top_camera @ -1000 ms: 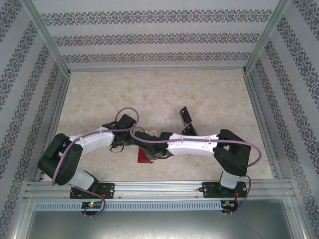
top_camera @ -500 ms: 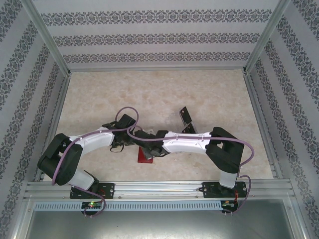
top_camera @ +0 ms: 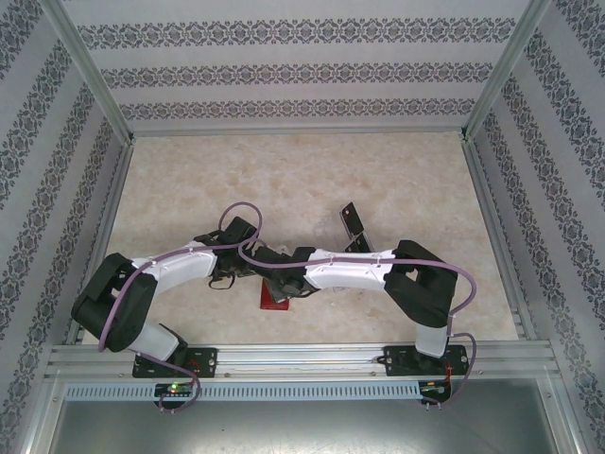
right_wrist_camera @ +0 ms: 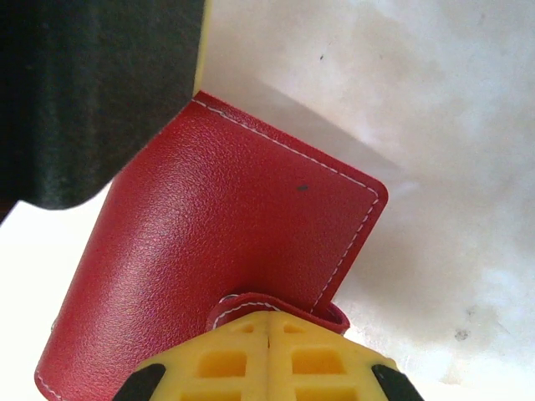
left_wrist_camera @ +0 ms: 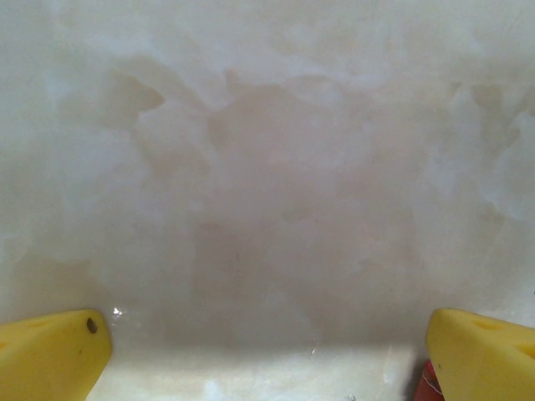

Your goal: Put the credit cards into the card holder

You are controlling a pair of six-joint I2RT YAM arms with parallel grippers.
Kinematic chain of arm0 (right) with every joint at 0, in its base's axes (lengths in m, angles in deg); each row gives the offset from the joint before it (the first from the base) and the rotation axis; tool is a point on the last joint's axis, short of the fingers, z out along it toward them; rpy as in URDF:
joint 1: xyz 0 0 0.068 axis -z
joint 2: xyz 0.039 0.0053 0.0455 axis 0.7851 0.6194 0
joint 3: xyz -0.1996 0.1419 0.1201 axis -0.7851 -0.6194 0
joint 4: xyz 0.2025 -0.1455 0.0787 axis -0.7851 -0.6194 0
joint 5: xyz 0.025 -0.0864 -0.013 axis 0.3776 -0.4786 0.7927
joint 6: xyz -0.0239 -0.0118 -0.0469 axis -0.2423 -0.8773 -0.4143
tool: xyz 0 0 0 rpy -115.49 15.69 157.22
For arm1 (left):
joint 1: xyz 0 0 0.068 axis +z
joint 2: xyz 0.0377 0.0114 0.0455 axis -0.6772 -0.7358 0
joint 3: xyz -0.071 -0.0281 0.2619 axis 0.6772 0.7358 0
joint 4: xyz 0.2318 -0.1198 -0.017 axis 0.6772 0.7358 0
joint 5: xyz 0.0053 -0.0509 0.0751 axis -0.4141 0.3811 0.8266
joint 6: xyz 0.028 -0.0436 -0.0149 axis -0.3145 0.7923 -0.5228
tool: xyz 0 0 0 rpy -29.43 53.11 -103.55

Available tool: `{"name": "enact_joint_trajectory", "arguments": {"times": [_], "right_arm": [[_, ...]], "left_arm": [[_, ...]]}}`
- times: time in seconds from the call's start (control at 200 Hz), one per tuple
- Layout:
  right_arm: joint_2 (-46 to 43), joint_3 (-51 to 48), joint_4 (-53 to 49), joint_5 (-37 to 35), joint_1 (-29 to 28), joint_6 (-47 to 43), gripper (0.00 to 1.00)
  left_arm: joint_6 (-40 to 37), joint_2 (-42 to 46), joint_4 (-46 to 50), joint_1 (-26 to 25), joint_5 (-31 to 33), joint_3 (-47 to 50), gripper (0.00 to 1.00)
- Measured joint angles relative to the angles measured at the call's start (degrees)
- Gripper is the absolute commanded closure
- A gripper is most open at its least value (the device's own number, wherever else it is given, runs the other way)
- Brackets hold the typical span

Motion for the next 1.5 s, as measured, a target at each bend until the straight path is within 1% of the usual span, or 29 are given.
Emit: {"name": "enact_joint_trajectory", "arguments": {"times": [1.154, 1.499], "right_arm": [[1.53, 1.05, 0.98, 0.92, 0.37, -0.13, 1.00], [1.40, 2.12, -0.15, 1.36, 0.37, -0.15, 1.00]], "left_arm": [[0.00, -0.07, -0.04, 0.00, 0.00, 0.04, 0.00], [0.00, -0.11, -0.04, 0.00, 0.00, 0.04, 0.00]]}}
